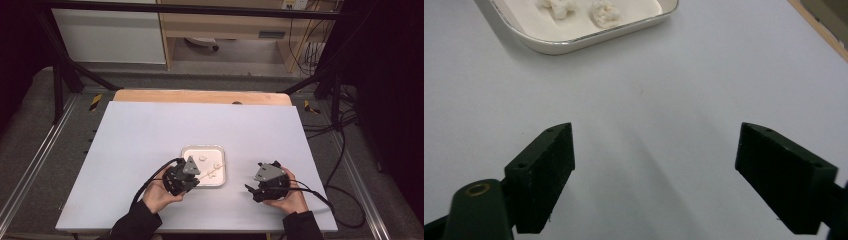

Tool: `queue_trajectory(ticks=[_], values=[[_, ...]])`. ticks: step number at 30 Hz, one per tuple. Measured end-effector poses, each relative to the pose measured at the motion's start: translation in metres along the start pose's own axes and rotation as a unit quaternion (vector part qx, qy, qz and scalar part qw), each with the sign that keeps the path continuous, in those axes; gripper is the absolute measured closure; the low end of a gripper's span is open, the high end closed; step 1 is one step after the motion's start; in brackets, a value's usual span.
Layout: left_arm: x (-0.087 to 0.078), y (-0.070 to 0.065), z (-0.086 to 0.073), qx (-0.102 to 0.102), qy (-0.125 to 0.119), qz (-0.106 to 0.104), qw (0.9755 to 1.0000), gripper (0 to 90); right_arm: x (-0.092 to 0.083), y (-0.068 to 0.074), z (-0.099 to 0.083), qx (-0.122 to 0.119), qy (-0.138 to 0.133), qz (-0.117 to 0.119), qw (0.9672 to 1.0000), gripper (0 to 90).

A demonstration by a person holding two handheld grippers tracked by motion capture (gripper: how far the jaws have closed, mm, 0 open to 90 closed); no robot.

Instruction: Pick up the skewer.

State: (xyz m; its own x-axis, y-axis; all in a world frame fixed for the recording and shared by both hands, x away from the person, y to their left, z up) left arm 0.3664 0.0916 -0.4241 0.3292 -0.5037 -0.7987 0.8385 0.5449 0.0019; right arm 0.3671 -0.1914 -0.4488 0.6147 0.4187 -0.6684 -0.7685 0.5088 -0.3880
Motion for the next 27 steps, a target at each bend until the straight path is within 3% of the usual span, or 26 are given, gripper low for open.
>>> queue_trajectory(ticks=[7, 15, 27], values=[[-0.013, 0.012, -0.023, -0.044, -0.045, 0.017, 0.9979, 88.4, 0.001, 0.0, 0.002, 0.063, 0.013, 0.019, 0.9978, 9.5], [-0.027, 0.021, -0.045, -0.079, -0.078, 0.034, 0.9932, 88.4, 0.002, 0.0, 0.009, 0.129, -0.005, 0.044, 0.9907, 4.2], [-0.032, 0.024, -0.062, -0.098, -0.102, 0.037, 0.9893, 88.4, 0.007, 0.0, 0.037, 0.157, -0.026, 0.059, 0.9855, 1.7]])
Point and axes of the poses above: each handheld gripper's, and its own axes: x roughly forward along the jaws, z roughly out of its top, y roughly to its left, the point moved 3 cm from there along x, roughly forward along the jaws, and after that the axes turned 5 degrees about -x, right-handed, at the moved point
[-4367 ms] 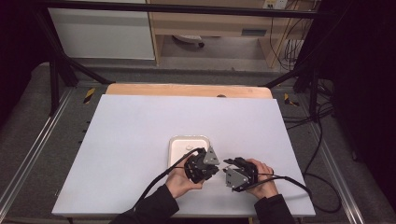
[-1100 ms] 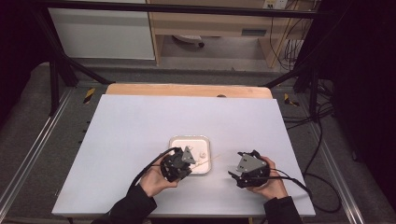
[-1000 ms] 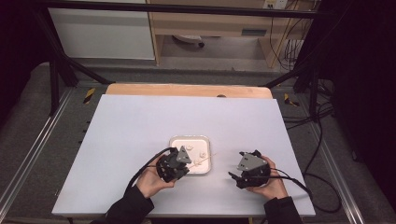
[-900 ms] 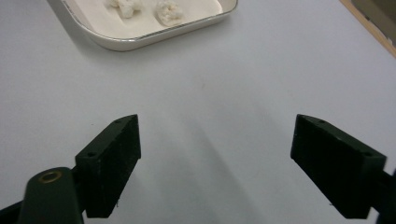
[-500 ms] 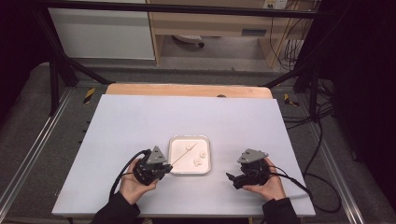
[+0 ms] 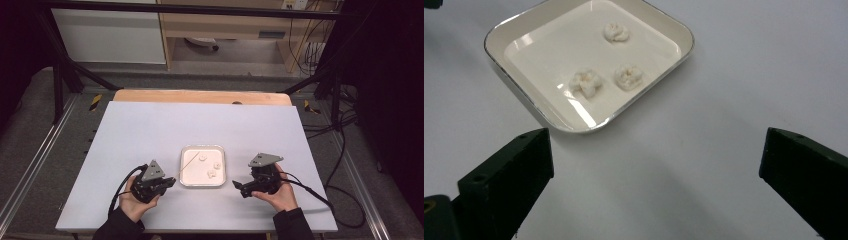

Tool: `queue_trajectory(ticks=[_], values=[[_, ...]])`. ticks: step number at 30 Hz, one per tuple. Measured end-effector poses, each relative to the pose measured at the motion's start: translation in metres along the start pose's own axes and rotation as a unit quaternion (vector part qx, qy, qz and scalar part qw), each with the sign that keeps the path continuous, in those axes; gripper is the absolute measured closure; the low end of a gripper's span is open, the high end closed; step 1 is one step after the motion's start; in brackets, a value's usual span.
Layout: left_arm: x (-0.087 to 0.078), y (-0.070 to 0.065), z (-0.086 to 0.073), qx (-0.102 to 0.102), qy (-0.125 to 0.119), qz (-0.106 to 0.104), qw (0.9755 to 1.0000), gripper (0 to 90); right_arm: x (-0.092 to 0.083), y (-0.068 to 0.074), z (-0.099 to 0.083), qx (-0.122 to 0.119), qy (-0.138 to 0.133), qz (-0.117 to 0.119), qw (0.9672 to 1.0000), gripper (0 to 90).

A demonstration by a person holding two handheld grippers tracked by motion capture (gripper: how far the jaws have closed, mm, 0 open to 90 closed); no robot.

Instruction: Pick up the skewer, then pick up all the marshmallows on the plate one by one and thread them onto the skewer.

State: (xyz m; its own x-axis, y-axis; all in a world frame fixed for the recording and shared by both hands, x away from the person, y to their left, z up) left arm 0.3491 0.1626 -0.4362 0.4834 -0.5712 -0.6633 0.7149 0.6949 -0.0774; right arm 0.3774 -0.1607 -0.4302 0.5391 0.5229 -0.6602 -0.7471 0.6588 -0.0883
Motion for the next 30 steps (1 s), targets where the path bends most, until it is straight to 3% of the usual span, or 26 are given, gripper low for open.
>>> queue_trajectory(ticks=[6, 15, 24, 30], values=[[-0.003, 0.004, -0.002, -0.01, -0.014, 0.003, 0.9998, 88.4, 0.012, 0.003, 0.019, 0.021, -0.019, 0.012, 0.9995, 1.8], [-0.003, 0.004, -0.003, -0.011, -0.024, 0.004, 0.9996, 88.4, 0.031, 0.012, 0.033, 0.026, -0.022, 0.03, 0.999, 4.2], [-0.003, 0.006, -0.004, -0.016, -0.03, 0.002, 0.9994, 88.4, 0.051, 0.018, 0.038, 0.051, -0.033, 0.06, 0.9964, 12.3], [-0.002, 0.006, -0.004, -0.019, -0.032, -0.001, 0.9993, 88.4, 0.062, 0.023, 0.036, 0.047, -0.026, 0.071, 0.9961, 20.5]])
Point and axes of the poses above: each handheld gripper's, and its own axes: x roughly forward along the jaws, z roughly out of its top, y roughly to its left, the point moved 3 cm from there along x, roughly forward along the jaws, and after that the axes turned 5 degrees about -x, right-handed, at the moved point
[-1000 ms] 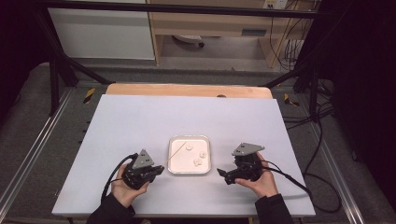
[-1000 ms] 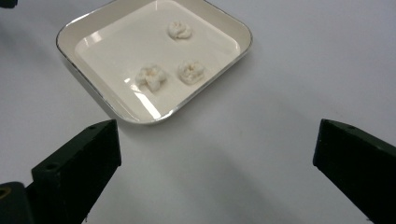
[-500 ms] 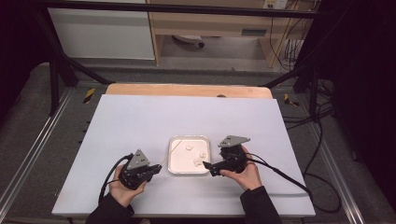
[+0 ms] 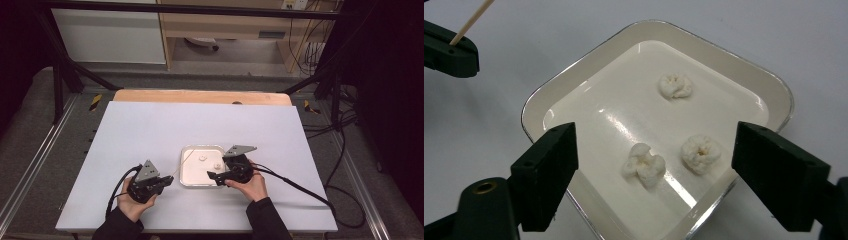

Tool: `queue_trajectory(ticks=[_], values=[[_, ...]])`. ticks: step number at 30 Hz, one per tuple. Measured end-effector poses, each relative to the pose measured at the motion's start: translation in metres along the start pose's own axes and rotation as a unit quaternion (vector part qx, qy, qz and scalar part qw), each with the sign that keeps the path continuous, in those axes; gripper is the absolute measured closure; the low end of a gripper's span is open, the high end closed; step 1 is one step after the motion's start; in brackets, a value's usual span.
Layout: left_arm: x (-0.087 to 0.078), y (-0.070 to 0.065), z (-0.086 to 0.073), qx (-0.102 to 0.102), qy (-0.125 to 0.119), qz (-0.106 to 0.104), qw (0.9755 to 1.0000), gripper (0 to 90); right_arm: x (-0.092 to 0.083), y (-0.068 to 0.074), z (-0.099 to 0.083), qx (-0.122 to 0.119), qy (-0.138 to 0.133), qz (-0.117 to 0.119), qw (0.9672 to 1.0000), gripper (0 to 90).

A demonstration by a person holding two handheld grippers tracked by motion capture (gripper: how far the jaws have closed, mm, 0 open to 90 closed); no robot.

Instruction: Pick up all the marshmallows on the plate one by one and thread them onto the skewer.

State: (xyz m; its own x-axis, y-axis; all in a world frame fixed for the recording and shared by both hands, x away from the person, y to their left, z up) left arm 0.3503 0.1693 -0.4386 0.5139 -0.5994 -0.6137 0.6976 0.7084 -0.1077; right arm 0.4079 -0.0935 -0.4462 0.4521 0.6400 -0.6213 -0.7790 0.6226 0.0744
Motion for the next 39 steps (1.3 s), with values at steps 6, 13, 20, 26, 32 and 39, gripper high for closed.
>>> queue_trajectory(ticks=[6, 13, 20, 26, 32, 39], values=[[0.001, -0.001, 0.0, -0.002, 0.002, 0.0, 1.0, 88.4, 0.014, 0.009, -0.001, -0.016, 0.017, 0.01, 0.9997, 32.0], [0.002, -0.001, 0.0, -0.001, 0.002, 0.0, 1.0, 88.4, 0.022, 0.008, -0.007, -0.01, 0.04, 0.005, 0.9991, 47.7], [0.002, -0.003, 0.0, 0.0, -0.002, -0.001, 1.0, 88.4, 0.027, 0.007, -0.009, -0.009, 0.041, -0.001, 0.9991, 59.1], [0.002, -0.003, 0.0, -0.006, -0.009, 0.001, 0.9999, 88.4, 0.027, 0.008, -0.011, -0.018, 0.034, -0.015, 0.9991, 65.3], [0.001, -0.003, -0.001, -0.01, -0.019, 0.003, 0.9998, 88.4, 0.026, 0.008, -0.011, -0.012, 0.034, -0.016, 0.9992, 69.6], [0.0, -0.005, -0.002, -0.013, -0.027, -0.001, 0.9995, 88.4, 0.011, 0.01, 0.0, -0.001, 0.0, 0.003, 1.0, 70.5]])
Point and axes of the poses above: each handheld gripper's, and its own axes: x roughly forward along the jaws, z roughly out of its top, y roughly to its left, the point moved 3 cm from there along x, roughly forward along the jaws, and after that the axes turned 5 degrees about -x, right-handed, at the moved point
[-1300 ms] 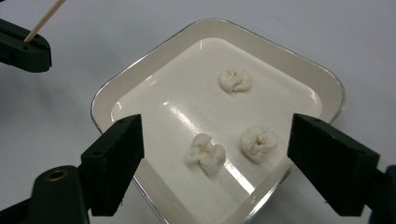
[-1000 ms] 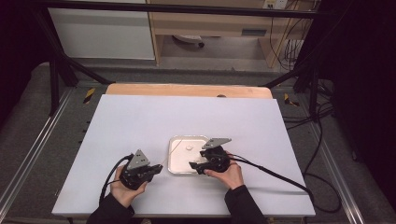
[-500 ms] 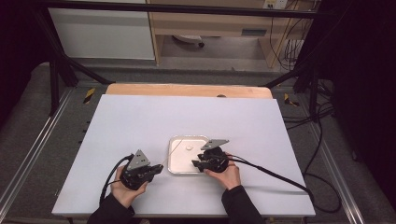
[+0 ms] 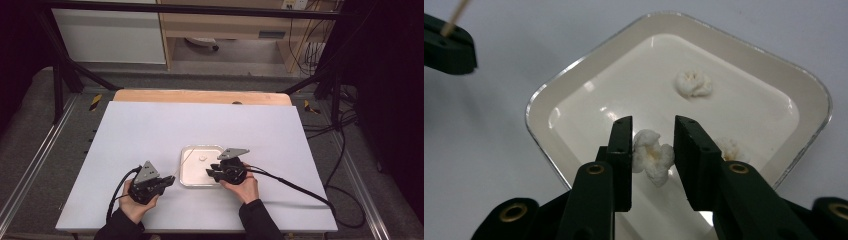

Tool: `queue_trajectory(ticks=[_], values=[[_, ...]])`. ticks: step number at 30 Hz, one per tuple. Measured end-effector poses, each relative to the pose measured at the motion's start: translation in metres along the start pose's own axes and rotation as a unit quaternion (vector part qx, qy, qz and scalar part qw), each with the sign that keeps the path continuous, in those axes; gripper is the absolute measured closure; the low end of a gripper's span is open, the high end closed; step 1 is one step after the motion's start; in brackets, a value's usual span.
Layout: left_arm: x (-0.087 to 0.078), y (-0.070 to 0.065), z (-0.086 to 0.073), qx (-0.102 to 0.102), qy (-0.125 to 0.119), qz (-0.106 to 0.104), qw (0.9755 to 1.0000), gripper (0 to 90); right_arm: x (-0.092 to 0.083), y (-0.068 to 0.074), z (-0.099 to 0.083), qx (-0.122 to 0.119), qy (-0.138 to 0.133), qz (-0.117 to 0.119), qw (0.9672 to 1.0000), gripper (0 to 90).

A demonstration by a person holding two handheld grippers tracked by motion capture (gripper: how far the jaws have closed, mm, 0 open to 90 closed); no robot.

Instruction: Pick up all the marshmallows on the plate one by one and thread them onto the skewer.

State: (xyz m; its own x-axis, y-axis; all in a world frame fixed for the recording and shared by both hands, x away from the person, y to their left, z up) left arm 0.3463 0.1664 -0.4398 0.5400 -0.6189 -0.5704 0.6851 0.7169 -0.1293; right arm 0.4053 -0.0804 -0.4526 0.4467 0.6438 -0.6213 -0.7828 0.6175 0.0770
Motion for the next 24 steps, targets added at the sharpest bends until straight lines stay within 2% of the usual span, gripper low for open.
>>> queue_trajectory(ticks=[5, 9, 15, 22, 24], values=[[-0.002, -0.002, 0.0, 0.002, -0.015, 0.003, 0.9999, 88.4, -0.018, 0.002, 0.013, 0.015, -0.044, 0.025, 0.9986, 70.5], [-0.002, -0.004, 0.0, -0.001, -0.026, 0.002, 0.9997, 88.4, -0.031, 0.001, 0.024, 0.031, -0.08, 0.047, 0.9952, 70.6], [-0.003, -0.006, 0.0, 0.003, -0.035, 0.001, 0.9994, 88.4, -0.047, -0.003, 0.039, 0.066, -0.133, 0.082, 0.9854, 71.2], [-0.003, -0.01, 0.0, 0.007, -0.042, -0.005, 0.9991, 88.4, -0.059, -0.011, 0.052, 0.1, -0.178, 0.104, 0.9733, 71.6], [-0.004, -0.011, 0.0, 0.009, -0.043, -0.01, 0.999, 88.4, -0.061, -0.012, 0.056, 0.104, -0.182, 0.104, 0.9723, 71.6]])
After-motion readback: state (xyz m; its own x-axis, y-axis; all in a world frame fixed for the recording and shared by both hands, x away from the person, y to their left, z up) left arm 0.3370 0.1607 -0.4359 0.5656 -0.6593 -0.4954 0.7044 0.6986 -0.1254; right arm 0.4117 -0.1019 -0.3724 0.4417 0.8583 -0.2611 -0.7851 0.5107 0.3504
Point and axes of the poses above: each handheld gripper's, and its own axes: x roughly forward along the jaws, z roughly out of its top, y roughly to its left, the point moved 3 cm from there along x, roughly forward along the jaws, and after that the axes turned 5 degrees about -x, right-handed, at the moved point
